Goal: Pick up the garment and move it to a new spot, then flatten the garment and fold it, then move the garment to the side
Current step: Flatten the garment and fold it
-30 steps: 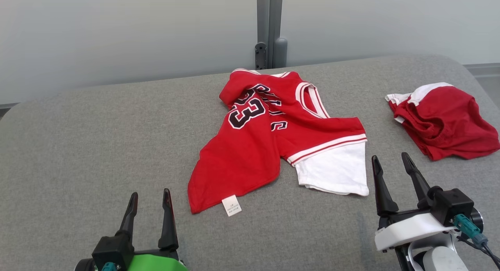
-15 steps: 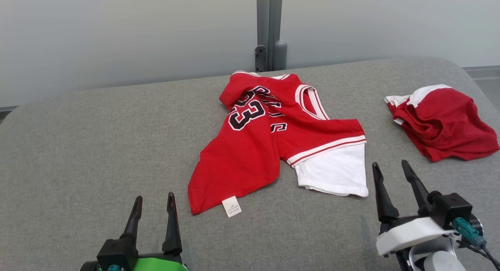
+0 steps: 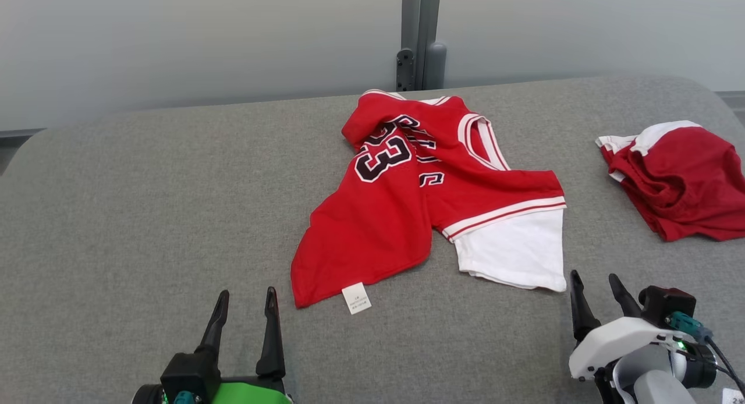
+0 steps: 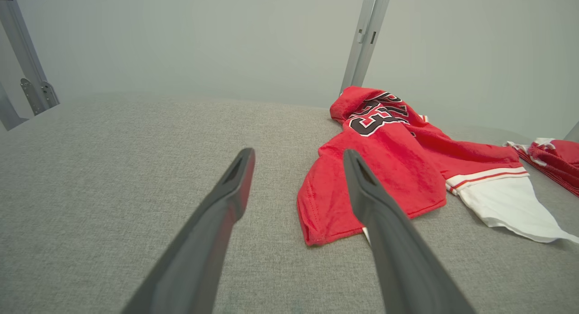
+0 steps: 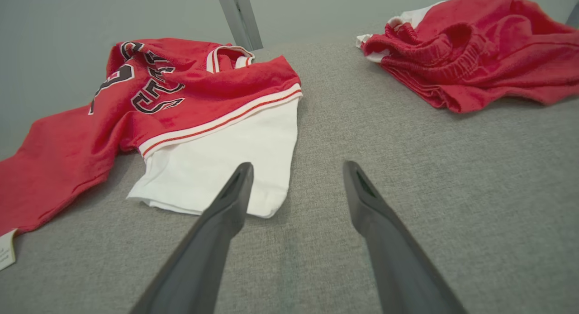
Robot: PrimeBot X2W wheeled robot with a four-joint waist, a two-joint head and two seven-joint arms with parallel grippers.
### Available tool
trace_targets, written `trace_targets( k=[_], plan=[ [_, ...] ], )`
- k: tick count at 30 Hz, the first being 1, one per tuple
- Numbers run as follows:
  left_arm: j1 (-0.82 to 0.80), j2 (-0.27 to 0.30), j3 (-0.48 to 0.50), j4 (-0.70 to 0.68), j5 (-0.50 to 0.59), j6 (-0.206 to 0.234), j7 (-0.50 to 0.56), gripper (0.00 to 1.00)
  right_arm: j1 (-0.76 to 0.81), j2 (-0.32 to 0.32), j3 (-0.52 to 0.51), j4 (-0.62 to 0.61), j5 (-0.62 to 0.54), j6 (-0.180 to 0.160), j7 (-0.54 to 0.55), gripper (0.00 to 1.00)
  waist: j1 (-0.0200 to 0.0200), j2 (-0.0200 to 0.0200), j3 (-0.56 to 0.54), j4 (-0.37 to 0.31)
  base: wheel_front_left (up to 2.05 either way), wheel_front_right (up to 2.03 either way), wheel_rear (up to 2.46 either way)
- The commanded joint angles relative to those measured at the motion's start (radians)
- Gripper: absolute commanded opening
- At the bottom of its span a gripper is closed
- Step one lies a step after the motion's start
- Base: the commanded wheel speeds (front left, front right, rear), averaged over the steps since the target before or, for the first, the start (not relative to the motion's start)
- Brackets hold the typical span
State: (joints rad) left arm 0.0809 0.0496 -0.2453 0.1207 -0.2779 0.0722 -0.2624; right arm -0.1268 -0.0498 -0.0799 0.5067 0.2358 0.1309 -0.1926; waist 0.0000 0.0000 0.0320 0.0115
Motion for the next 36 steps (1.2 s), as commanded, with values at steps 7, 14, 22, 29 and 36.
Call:
trace_targets(
  k=[7, 14, 22, 29, 36],
  plan=[
    [-0.044, 0.002, -0.011, 0.004, -0.011, 0.006, -0.003, 1.0, -0.135, -0.001, -0.017, 0.191, -0.048, 0.0, 0.011, 1.0, 0.0, 0.0, 0.071, 0.062, 0.0, 0.0, 0.0],
    [-0.056, 0.002, -0.01, 0.007, -0.014, 0.009, -0.003, 1.0, -0.185, -0.001, 0.014, 0.308, -0.049, 0.0, 0.038, 0.68, 0.0, 0.0, 0.081, 0.078, 0.0, 0.0, 0.0],
    [-0.06, 0.002, -0.002, 0.008, -0.017, 0.013, -0.003, 1.0, -0.217, -0.002, 0.021, 0.358, -0.027, -0.001, 0.015, 0.0, 0.0, 0.0, 0.077, 0.062, 0.0, 0.0, 0.0],
    [-0.053, 0.002, -0.005, 0.015, -0.013, 0.006, -0.003, 1.0, -0.205, -0.003, 0.015, 0.299, 0.012, -0.001, -0.04, 0.0, 0.0, 0.0, 0.065, 0.038, 0.0, 0.0, 0.0],
    [-0.044, 0.002, -0.051, 0.069, -0.056, -0.017, -0.003, 1.0, -0.132, -0.003, -0.053, 0.132, -0.015, -0.001, -0.055, 0.0, 0.0, 0.0, 0.056, 0.004, 0.0, 0.0, 0.0]
  ],
)
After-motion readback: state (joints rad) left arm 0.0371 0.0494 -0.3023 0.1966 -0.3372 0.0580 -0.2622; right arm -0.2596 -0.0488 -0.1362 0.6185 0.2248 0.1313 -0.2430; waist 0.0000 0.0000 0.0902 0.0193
